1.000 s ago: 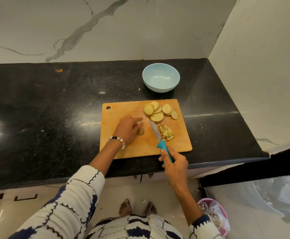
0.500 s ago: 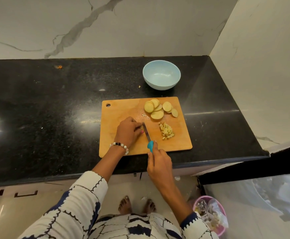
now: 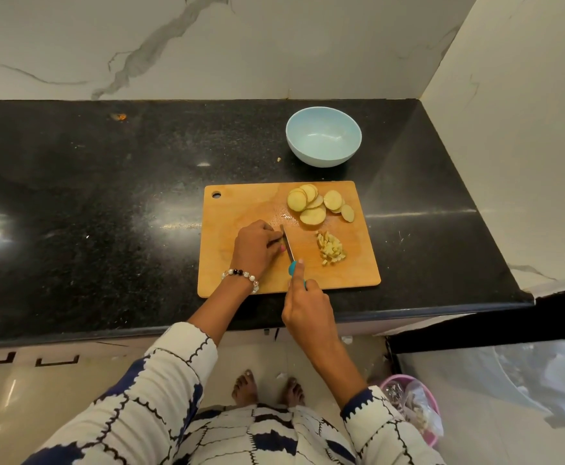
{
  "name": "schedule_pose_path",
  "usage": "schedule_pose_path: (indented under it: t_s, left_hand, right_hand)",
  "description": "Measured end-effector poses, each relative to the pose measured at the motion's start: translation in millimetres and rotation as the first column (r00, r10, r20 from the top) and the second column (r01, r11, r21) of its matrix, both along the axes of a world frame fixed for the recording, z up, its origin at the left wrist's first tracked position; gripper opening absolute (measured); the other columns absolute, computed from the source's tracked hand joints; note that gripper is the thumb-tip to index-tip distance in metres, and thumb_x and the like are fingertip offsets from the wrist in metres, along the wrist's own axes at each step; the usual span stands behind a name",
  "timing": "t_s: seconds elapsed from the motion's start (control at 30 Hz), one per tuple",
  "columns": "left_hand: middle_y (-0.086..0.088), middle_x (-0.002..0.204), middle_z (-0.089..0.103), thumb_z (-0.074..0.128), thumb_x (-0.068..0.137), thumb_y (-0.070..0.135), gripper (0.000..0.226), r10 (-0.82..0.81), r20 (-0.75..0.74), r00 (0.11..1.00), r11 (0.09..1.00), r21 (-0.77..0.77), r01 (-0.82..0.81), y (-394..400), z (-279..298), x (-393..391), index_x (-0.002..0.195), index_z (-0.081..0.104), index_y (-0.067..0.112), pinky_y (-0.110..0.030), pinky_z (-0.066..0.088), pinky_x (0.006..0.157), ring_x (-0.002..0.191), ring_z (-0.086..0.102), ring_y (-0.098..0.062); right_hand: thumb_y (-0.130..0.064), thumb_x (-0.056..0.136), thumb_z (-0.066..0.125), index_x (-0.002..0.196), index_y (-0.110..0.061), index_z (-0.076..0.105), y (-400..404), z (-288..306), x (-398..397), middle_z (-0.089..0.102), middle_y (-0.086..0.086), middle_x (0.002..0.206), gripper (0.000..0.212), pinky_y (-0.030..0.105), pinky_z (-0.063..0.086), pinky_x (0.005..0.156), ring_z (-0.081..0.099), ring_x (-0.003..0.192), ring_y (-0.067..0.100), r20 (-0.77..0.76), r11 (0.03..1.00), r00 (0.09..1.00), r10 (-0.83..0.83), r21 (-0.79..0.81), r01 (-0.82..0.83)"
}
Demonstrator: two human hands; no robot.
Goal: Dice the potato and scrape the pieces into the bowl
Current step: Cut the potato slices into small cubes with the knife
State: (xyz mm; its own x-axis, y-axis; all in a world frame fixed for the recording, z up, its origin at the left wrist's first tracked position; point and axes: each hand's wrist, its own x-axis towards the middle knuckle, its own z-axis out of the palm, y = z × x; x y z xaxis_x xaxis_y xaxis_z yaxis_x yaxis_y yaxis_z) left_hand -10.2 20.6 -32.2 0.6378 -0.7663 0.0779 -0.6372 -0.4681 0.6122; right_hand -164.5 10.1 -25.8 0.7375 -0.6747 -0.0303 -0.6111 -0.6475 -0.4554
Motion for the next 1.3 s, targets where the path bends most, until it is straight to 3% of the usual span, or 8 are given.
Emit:
schedule_pose_path:
  t_s: [0.13, 0.23, 0.33, 0.57, 0.73, 1.13, 1.2, 1.3]
  left_hand:
    - [-0.008, 0.095, 0.066, 0.07, 0.08, 0.02, 0.029, 0.025, 0.019, 0.999, 0.999, -0.031, -0.025, 2, -3, -4, 0.107, 0.07, 0.008, -0.018, 0.037, 0.073, 0.087, 0.059, -0.02]
    - [-0.008, 0.094, 0.066, 0.071, 0.08, 0.021, 0.027, 0.038, 0.018, 0.999, 0.998, -0.057, -0.037, 3, -7, -5, 0.104, 0.071, 0.007, -0.023, 0.041, 0.075, 0.087, 0.059, -0.02]
    - [-0.008, 0.093, 0.066, 0.072, 0.079, 0.02, 0.027, 0.036, 0.005, 0.999, 0.996, -0.085, -0.035, 4, -8, -4, 0.103, 0.071, 0.007, -0.028, 0.045, 0.077, 0.087, 0.058, -0.021]
    - [-0.007, 0.093, 0.068, 0.073, 0.077, 0.019, 0.026, 0.07, -0.025, 0.997, 0.984, -0.16, -0.073, 9, -13, -7, 0.1, 0.073, 0.008, -0.025, 0.043, 0.076, 0.085, 0.059, -0.02]
    - [-0.006, 0.091, 0.068, 0.075, 0.074, 0.018, 0.027, 0.089, -0.054, 0.995, 0.975, -0.201, -0.099, 11, -15, -8, 0.1, 0.073, 0.01, -0.022, 0.04, 0.075, 0.084, 0.058, -0.018]
    - [-0.007, 0.086, 0.068, 0.075, 0.074, 0.015, 0.022, 0.107, -0.038, 0.994, 0.966, -0.232, -0.113, 9, -20, -8, 0.095, 0.074, 0.009, -0.032, 0.049, 0.071, 0.08, 0.06, -0.023]
    - [-0.007, 0.085, 0.067, 0.075, 0.074, 0.016, 0.022, 0.113, -0.028, 0.993, 0.964, -0.241, -0.116, 9, -20, -10, 0.095, 0.074, 0.01, -0.031, 0.048, 0.071, 0.079, 0.059, -0.023]
    - [-0.007, 0.086, 0.067, 0.075, 0.074, 0.016, 0.021, 0.115, -0.052, 0.992, 0.959, -0.254, -0.124, 9, -19, -10, 0.094, 0.074, 0.009, -0.032, 0.048, 0.071, 0.081, 0.06, -0.023]
  right_hand:
    - [-0.011, 0.078, 0.055, 0.132, 0.008, 0.046, 8, 0, -11, 0.055, 0.012, 0.066, 0.058, 0.019, 0.011, 0.039, 0.035, 0.038, 0.017, -0.046, 0.992, 0.999, 0.028, -0.119, -0.033]
    - [-0.008, 0.077, 0.07, 0.132, 0.007, 0.047, 19, -4, -36, 0.05, 0.006, 0.063, 0.061, 0.011, -0.002, 0.043, 0.022, 0.044, 0.007, -0.045, 0.994, 0.998, 0.054, -0.097, -0.058]
    - [-0.012, 0.083, 0.061, 0.134, 0.004, 0.045, 19, 0, -48, 0.052, 0.005, 0.065, 0.057, 0.011, 0.009, 0.042, 0.028, 0.045, 0.007, -0.024, 0.997, 0.999, 0.038, -0.062, -0.04]
    - [-0.032, 0.096, 0.024, 0.147, -0.006, 0.022, -2, 12, -31, 0.054, 0.007, 0.079, 0.058, 0.034, 0.043, 0.057, 0.051, 0.065, 0.018, 0.119, 0.999, 0.993, -0.005, 0.041, 0.0]
    - [-0.023, 0.101, 0.033, 0.149, -0.008, 0.017, -9, 10, -14, 0.054, 0.006, 0.082, 0.053, 0.019, 0.028, 0.051, 0.05, 0.069, 0.014, 0.061, 0.997, 0.997, 0.037, 0.071, -0.042]
    - [-0.017, 0.1, 0.034, 0.15, -0.005, 0.001, 1, 8, 2, 0.054, 0.017, 0.105, 0.061, 0.03, 0.031, 0.063, 0.052, 0.078, 0.027, -0.125, 1.0, 0.992, 0.02, 0.026, -0.017]
    - [-0.012, 0.093, 0.051, 0.148, 0.0, 0.012, 7, 7, -10, 0.056, 0.016, 0.093, 0.069, 0.03, 0.032, 0.054, 0.055, 0.066, 0.028, -0.134, 0.998, 0.99, 0.045, -0.028, -0.049]
    - [-0.008, 0.074, 0.073, 0.135, 0.006, 0.043, 20, -1, -34, 0.053, 0.009, 0.065, 0.07, 0.022, 0.023, 0.04, 0.036, 0.04, 0.014, -0.097, 0.995, 0.994, 0.042, -0.091, -0.051]
